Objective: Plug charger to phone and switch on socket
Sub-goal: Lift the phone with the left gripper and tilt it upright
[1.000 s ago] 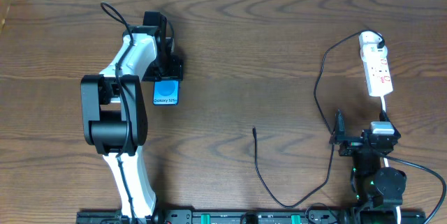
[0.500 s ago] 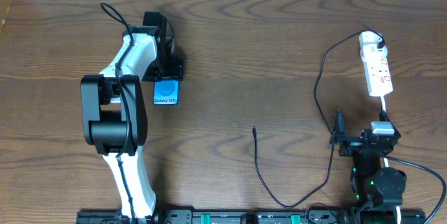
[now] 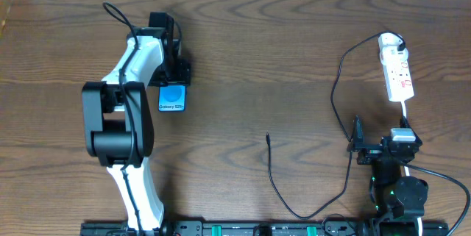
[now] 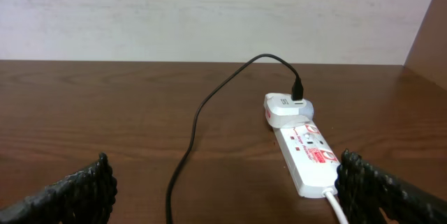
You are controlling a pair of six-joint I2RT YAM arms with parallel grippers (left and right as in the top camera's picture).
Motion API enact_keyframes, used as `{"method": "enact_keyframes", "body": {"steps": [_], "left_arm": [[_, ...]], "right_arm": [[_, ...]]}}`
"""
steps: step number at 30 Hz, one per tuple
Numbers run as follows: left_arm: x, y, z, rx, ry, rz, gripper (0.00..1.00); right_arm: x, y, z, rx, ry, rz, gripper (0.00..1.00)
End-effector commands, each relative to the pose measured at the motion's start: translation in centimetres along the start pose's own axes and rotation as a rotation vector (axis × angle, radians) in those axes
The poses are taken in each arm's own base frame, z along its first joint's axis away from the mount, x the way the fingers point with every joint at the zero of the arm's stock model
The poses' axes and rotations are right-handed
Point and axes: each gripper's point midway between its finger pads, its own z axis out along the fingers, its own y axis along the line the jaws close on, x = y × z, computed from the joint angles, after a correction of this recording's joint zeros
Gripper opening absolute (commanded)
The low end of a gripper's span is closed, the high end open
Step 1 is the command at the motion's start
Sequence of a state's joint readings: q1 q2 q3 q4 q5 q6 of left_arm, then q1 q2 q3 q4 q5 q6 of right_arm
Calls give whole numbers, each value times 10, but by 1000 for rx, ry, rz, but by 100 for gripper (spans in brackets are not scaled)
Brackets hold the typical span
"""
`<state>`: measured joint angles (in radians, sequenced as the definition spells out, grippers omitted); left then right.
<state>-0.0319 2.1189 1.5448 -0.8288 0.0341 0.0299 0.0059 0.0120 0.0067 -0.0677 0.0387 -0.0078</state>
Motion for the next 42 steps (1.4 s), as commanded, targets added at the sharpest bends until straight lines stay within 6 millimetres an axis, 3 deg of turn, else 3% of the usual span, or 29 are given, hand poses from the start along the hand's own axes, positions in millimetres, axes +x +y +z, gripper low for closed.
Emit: {"method": "enact_keyframes", "body": {"steps": [1, 5, 9, 11, 14, 17, 19, 23, 29, 35, 42], "left_arm": [[-13, 8, -41, -25, -106, -7, 8], [-15, 6, -60, -8, -146, -13, 7], [-16, -20, -71, 147, -158, -53, 7], [-15, -49, -78, 325, -146, -66, 8], [-15, -74, -88, 486, -134, -102, 7], [-17, -114, -117, 775, -76, -210, 8], [-16, -125, -129, 877, -5, -321, 8], [-8, -140, -147, 999, 196, -565, 7], [2, -160, -190, 1233, 435, -651, 7], [9, -166, -224, 1390, 598, -649, 7], [10, -166, -229, 1383, 709, -740, 7]], "right_arm": [[0, 1, 0, -1, -2, 10, 99], [0, 1, 0, -1, -2, 10, 99], [0, 1, 0, -1, -2, 10, 99], [0, 1, 0, -1, -2, 10, 99], [0, 1, 0, -1, -2, 10, 99], [0, 1, 0, -1, -2, 10, 99], [0, 1, 0, -1, -2, 10, 99], [0, 1, 0, -1, -2, 10, 99], [0, 1, 0, -1, -2, 10, 99], [0, 1, 0, -1, -2, 10, 99], [0, 1, 0, -1, -2, 10, 99]]}}
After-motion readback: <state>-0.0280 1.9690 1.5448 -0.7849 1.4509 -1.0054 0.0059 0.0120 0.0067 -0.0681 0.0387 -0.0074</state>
